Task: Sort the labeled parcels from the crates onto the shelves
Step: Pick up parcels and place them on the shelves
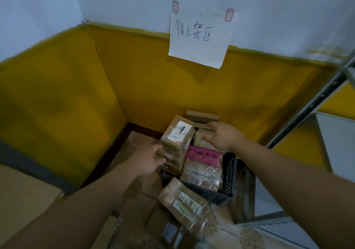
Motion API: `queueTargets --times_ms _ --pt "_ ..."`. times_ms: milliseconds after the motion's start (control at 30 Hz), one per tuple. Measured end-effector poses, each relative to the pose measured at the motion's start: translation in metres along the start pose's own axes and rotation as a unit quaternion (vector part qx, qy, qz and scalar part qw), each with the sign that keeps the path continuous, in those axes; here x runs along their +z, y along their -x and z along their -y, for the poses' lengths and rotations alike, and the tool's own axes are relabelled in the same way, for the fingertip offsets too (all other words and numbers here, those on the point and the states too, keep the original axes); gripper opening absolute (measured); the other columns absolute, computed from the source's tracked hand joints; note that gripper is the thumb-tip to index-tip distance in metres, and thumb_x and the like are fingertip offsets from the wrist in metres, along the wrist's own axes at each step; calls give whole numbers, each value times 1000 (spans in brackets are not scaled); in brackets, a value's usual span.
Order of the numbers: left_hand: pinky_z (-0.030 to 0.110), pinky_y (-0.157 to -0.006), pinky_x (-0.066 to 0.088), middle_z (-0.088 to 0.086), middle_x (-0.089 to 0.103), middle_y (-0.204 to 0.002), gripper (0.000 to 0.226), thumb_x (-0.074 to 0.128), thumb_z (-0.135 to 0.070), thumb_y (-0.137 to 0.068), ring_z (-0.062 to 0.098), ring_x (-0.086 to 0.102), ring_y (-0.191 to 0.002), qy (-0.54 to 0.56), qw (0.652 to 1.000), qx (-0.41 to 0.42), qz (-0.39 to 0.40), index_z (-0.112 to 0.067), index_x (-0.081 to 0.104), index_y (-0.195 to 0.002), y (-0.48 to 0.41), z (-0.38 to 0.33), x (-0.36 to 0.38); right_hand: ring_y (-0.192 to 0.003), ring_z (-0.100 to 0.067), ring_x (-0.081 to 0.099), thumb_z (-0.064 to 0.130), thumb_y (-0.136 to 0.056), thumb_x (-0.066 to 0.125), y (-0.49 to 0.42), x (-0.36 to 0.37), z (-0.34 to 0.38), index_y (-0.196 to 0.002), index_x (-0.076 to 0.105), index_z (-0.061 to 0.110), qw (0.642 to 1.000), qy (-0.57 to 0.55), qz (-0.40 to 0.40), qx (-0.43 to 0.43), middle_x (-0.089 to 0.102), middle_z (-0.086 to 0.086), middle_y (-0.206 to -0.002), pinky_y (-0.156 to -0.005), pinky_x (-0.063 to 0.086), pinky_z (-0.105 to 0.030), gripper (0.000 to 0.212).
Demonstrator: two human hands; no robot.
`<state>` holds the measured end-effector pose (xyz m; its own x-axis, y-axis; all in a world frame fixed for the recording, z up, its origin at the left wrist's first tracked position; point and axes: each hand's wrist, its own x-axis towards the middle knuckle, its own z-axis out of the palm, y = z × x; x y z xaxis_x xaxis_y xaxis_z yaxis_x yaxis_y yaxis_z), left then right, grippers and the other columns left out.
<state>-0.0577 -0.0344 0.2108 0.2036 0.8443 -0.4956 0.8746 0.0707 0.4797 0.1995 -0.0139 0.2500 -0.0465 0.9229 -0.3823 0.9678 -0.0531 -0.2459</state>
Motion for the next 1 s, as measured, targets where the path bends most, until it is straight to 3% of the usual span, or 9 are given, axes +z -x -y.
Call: queueTargets --times_ms 233,367,500,567,667,733,800,900,1000 --pt "24 -88 42 -3 57 -136 44 57 -32 -95 15 55 -118 -51 996 43 60 -24 49 -137 -118 16 -26 -133 -30 45 58 -99 41 -61 21 -1 -153 30 21 992 -83 -7 99 41 -11 -153 -103 40 -38 67" --pt "25 -84 36 4 48 -145 56 54 -28 -98 23 52 -125 -55 995 27 76 -19 33 -149 -174 18 -25 -126 -29 51 58 -99 40 -104 36 -13 -154 29 19 988 -98 5 122 40 -12 -154 -101 44 -39 68" --pt "37 -104 40 5 35 -154 73 59 -37 -93 27 42 -134 -25 999 1 40 -23 21 -153 -226 21 -5 -128 -32 48 53 -102 37 -167 52 -40 -148 38 19 992 -54 43 103 43 -12 -149 -101 44 -40 57" --pt "38 -103 41 6 35 -153 75 61 -39 -92 27 42 -134 -10 1000 -13 17 -22 22 -153 -250 20 9 -127 -34 47 58 -98 36 -207 64 -60 -146 37 23 994 -20 49 91 44 -12 -146 -100 46 -42 59" --pt "28 -95 36 4 38 -151 71 61 -36 -93 25 42 -134 9 1000 -24 -2 -19 25 -152 -277 23 35 -135 -35 36 55 -97 42 -260 84 -85 -151 28 24 995 3 31 92 35 -12 -149 -105 41 -45 64" --pt "29 -101 30 1 34 -153 79 61 -44 -91 25 36 -137 10 999 -37 -11 -23 17 -154 -291 32 47 -141 -35 26 49 -97 49 -285 95 -95 -152 26 23 995 34 -13 96 30 -13 -151 -110 33 -48 65" --pt "33 -102 37 -3 40 -148 86 65 -53 -85 25 43 -131 35 998 -48 -9 -30 18 -153 -303 43 57 -146 -36 15 42 -95 54 -303 106 -103 -152 22 22 992 72 -49 93 24 -13 -155 -115 25 -51 69" --pt "35 -89 50 -10 59 -124 51 71 -40 -85 16 59 -108 152 986 -63 5 -41 41 -126 -314 53 66 -149 -36 7 25 -93 58 -320 119 -112 -156 8 21 990 89 -44 100 14 -14 -160 -118 19 -52 80" --pt "41 -88 55 -8 67 -114 32 70 -26 -87 17 65 -103 249 966 -70 9 -40 52 -110 -320 56 70 -150 -34 7 17 -93 55 -329 123 -116 -158 -1 20 988 86 -34 123 12 -12 -162 -116 21 -51 86"
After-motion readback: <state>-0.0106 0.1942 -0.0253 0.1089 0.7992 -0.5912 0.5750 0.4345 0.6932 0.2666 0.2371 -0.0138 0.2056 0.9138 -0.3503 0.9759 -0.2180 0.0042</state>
